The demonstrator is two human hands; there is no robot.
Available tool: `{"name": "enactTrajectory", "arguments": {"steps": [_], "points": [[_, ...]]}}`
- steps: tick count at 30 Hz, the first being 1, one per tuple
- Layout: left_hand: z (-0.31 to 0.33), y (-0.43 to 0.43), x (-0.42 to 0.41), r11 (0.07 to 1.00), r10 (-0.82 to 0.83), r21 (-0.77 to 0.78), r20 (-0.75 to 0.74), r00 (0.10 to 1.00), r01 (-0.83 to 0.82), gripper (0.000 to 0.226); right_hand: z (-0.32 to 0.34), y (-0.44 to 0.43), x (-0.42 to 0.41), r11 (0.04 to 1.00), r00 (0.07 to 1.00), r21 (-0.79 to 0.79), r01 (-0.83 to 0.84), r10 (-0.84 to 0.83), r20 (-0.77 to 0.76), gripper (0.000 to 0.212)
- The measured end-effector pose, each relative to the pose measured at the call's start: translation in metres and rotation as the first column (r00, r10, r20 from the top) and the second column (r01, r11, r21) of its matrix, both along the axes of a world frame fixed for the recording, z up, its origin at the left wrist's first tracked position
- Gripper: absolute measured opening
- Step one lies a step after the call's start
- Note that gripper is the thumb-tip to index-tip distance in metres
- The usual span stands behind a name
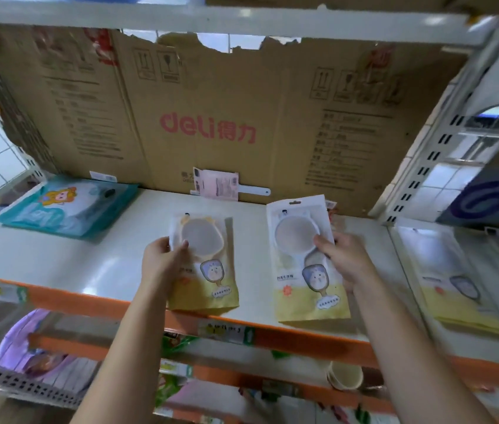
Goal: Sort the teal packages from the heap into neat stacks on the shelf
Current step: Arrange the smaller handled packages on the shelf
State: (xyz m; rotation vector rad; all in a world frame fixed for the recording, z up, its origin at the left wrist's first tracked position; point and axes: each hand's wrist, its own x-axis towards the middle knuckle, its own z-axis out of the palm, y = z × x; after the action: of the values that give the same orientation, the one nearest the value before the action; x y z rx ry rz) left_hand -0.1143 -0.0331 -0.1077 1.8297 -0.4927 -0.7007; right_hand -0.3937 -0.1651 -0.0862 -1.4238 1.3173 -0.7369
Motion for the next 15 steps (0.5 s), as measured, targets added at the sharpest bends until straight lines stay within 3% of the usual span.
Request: {"name": "enactTrajectory", "arguments": {"steps": [4, 9, 15], "points": [[0.005, -0.023, -0.048, 0.987, -0.142, -0.072, -0.015, 0.990, 0.141, 0.015, 0.007, 0.000, -0.055, 0.995, 0.996, -0.054, 0.083, -0.084, -0.016, 0.008], [0.013, -0.044, -0.111, 0.945, -0.303, -0.122, 0.011, 0.953, 0.302, 0.036, 0.010, -0.008, -0.130, 0.969, 0.976, -0.134, 0.205, -0.213, -0.048, 0.011], [0.018, -0.050, -0.176, 0.924, -0.372, -0.118, -0.064, 0.926, 0.363, 0.010, 0.003, -0.035, -0.202, 0.935, 0.936, -0.082, 0.345, -0.349, -0.041, 0.015]]}}
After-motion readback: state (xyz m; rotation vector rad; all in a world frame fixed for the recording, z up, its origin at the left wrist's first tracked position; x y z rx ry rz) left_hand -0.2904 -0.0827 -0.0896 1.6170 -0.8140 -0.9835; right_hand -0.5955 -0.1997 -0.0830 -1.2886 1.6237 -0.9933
